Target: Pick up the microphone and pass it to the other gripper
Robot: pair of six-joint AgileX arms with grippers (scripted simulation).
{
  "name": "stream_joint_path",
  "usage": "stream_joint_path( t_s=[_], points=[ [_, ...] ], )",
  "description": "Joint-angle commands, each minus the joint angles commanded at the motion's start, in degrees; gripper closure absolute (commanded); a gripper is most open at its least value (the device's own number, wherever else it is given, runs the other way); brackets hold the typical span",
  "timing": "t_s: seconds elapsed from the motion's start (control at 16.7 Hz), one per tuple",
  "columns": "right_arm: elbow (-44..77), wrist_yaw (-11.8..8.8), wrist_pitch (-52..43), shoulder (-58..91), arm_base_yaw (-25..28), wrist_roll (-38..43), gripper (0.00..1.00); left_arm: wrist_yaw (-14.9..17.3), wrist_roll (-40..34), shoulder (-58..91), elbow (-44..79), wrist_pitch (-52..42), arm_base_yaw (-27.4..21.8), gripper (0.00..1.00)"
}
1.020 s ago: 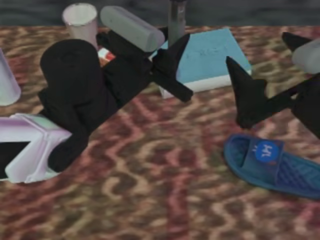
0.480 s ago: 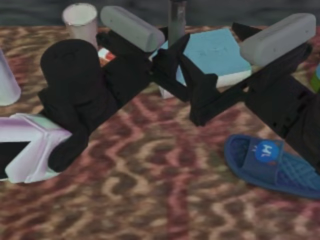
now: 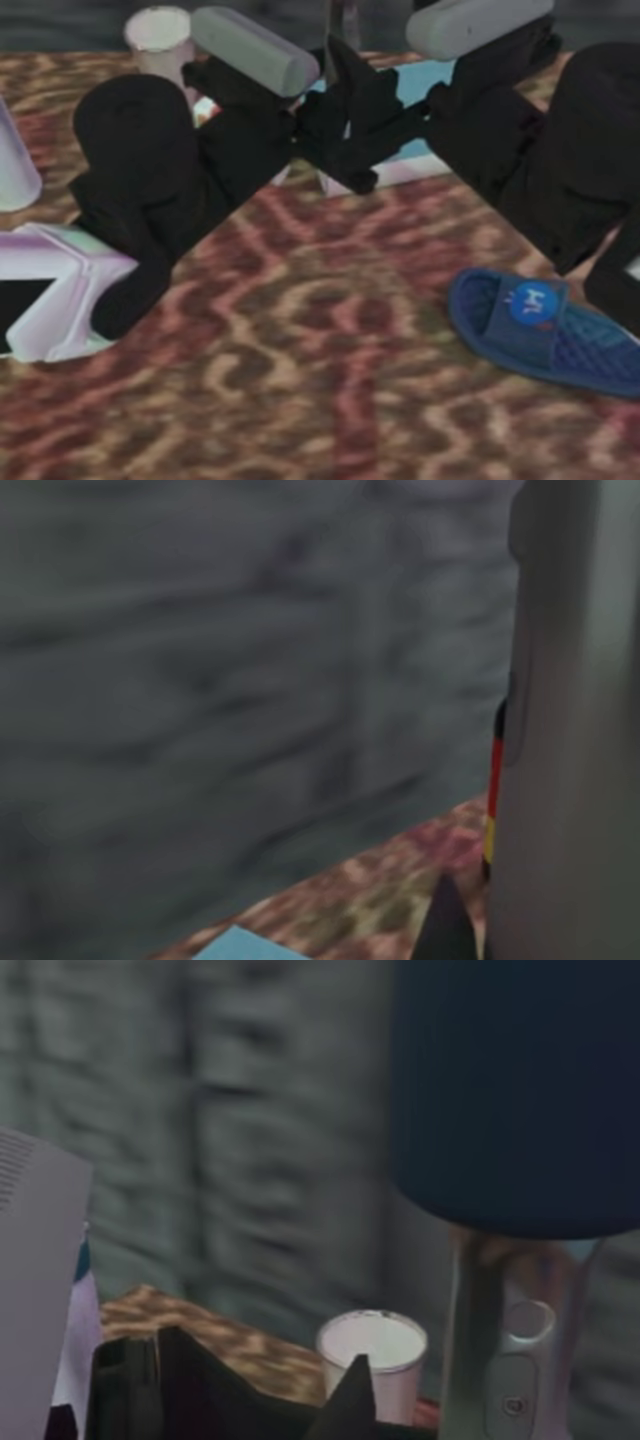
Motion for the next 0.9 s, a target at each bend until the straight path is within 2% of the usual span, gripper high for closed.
stream_joint_path(
  t_s=[0.24,0.54,0.9],
  points=[
    [7.85,-1.12,1.22,9.13,-1.25,0.03,0.00,0.00,0.00,0.00,0.00,0.00,0.00,1.00],
    [8.92,-1.32,1.37,10.23,-1.47,0.03,0.00,0.00,0.00,0.00,0.00,0.00,0.00,1.00],
    [8.92,-1.32,1.37,10.23,-1.47,0.03,0.45,0.00,0.00,0.00,0.00,0.00,0.00,1.00]
  ],
)
